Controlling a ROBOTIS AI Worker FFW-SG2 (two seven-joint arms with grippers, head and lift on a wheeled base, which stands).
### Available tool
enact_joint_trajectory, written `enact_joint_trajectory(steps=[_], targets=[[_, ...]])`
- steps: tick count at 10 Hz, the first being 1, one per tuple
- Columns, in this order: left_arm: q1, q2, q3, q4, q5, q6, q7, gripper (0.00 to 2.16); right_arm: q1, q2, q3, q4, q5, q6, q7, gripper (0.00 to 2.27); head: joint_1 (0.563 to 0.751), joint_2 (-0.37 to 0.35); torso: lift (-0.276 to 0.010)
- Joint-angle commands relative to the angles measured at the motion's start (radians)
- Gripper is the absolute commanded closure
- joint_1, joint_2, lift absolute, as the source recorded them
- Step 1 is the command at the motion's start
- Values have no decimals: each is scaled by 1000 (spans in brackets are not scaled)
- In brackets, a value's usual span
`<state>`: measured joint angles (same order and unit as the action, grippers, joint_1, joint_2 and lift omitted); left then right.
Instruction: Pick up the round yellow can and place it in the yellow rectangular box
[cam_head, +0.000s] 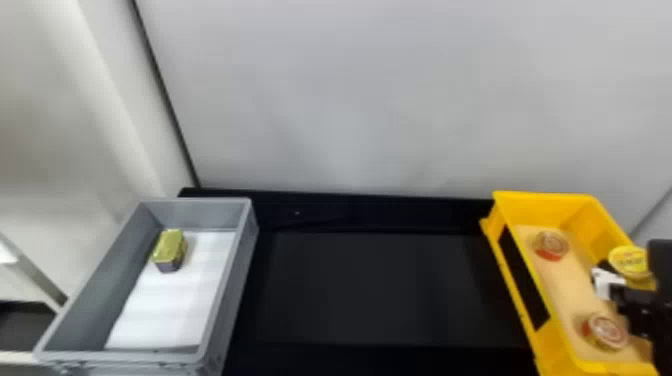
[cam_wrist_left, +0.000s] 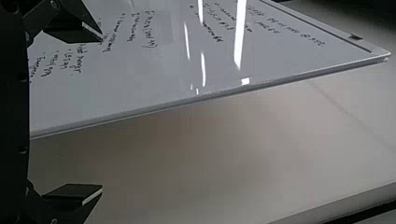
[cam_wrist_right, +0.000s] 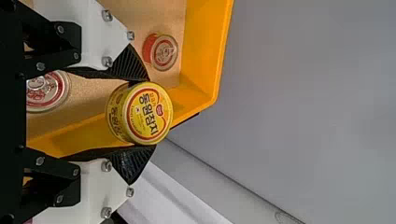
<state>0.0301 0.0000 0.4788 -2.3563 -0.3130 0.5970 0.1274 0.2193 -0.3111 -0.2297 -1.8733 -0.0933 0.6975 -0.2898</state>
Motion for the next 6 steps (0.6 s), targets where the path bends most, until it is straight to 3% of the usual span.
enact_joint_trajectory(steps=[1,3,6], targets=[[1,-3,0,0,0,2,0,137,0,0,-4,3,0,1,8,493,694,14,-68],[1,-3,0,0,0,2,0,137,3,0,-5,3,1,-2,18,312,694,14,-68],[1,-3,0,0,0,2,0,137,0,-2,-17,-6,4,-22,40,288,694,14,-68]])
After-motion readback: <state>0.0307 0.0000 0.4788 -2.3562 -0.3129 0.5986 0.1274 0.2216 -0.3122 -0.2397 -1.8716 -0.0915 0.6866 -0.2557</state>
